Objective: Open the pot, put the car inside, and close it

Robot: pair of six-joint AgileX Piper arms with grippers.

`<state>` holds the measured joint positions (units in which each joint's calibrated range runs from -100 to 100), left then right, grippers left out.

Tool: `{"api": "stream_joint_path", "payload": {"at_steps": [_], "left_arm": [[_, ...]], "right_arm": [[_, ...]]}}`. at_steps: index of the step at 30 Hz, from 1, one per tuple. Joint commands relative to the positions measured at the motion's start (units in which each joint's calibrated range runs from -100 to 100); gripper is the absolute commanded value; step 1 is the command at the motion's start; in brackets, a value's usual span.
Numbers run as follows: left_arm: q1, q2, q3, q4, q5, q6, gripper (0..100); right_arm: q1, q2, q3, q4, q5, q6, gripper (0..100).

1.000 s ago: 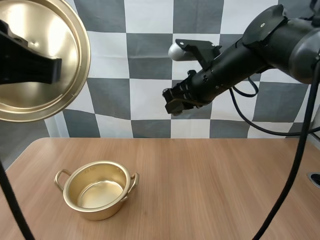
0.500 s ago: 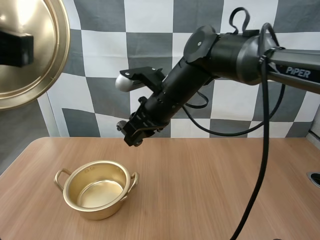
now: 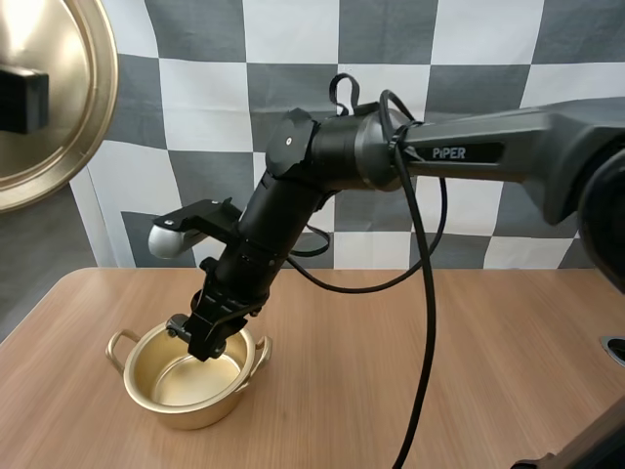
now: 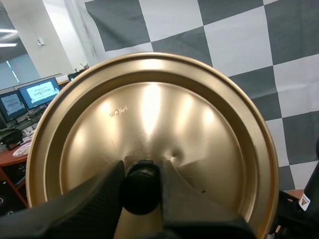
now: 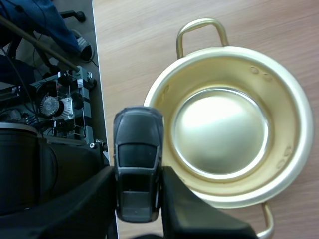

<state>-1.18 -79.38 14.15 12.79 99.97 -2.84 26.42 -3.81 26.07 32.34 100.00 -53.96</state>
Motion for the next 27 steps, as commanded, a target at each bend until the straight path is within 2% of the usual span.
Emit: {"api": "stream_joint_path", "payload": {"at_steps": [1,9,22,27], "left_arm": [[0.07,0.0,0.0,0.0,0.0,0.0,0],[1.22,-0.1,0.0,-0.8,0.0,0.0,0],[1.22,-0.4,0.0,-0.9,0.0,0.0,0],[1.22,-1.9,0.0,-0.7,0.0,0.4,0]], "right_arm": [[0.0,1.9,-0.1,0.0,0.0,-0.6,0],[0.0,7.5,-0.1,0.5,0.0,-2.6,0],[0.1,16.6,-10.6,3.3,0.0,-3.6,0],[0.1,20.3,-11.7,3.9,0.0,-3.6,0]]}}
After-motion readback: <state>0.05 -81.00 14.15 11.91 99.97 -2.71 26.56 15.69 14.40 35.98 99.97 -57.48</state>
